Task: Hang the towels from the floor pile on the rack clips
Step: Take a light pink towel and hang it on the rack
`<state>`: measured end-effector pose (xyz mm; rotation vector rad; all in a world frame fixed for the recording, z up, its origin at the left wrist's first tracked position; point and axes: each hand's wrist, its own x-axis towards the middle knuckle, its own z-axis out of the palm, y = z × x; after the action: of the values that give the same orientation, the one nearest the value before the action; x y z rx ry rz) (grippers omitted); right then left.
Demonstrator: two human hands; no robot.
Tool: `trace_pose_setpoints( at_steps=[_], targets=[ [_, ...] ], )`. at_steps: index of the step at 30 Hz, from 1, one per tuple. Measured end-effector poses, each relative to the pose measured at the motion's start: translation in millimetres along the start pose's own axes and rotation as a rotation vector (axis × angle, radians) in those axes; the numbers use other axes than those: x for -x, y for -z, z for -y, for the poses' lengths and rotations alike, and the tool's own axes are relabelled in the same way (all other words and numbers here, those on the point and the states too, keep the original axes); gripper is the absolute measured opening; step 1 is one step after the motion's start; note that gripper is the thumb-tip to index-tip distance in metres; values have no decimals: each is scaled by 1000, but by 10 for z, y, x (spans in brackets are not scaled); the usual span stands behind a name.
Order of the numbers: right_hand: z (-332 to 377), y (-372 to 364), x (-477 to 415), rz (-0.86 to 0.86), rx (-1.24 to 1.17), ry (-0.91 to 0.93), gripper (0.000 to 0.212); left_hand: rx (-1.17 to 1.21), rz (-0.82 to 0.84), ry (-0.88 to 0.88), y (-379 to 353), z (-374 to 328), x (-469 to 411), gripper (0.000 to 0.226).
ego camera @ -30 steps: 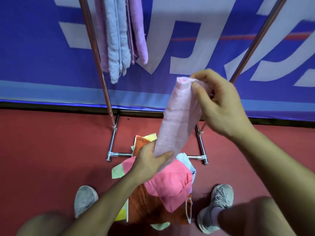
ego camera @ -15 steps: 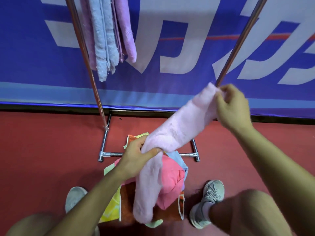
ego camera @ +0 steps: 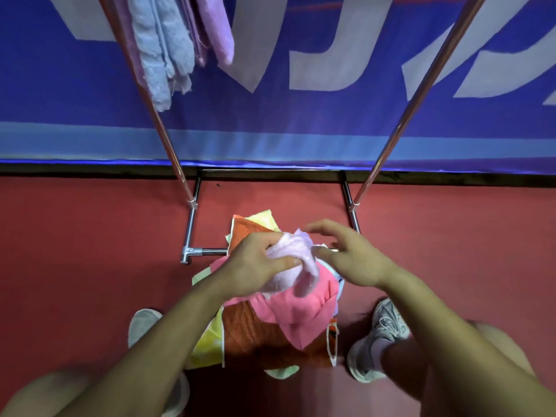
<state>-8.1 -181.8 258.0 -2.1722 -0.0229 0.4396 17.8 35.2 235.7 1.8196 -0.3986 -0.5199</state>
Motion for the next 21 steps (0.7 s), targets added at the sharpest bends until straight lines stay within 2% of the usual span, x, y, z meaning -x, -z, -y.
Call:
trace_pose_setpoints(
  at_steps=[2, 4, 6, 9, 12, 17, 21],
  targets=[
    [120, -160, -18, 46, -123, 93, 38, 8, 18, 17, 0, 13, -2, 19],
    [108, -221, -74, 67, -114, 85, 44, 6, 9, 50, 28, 16, -8, 19],
    [79, -226, -109, 96, -73, 53, 41, -42, 9, 63, 81, 39, -8, 18],
    [82, -226, -140, 111, -10, 58, 40, -84, 56, 108, 169, 105, 5, 35],
    [134, -208, -111, 125, -39, 113, 30, -87, 167, 167, 220, 128, 30, 48],
    [197, -120, -19, 117, -247, 172, 14, -144, 362, 207, 202, 55, 108, 27],
    [158, 65, 2, 54, -271, 185, 11, 70, 357, 171, 326, -91, 147, 18]
  ],
)
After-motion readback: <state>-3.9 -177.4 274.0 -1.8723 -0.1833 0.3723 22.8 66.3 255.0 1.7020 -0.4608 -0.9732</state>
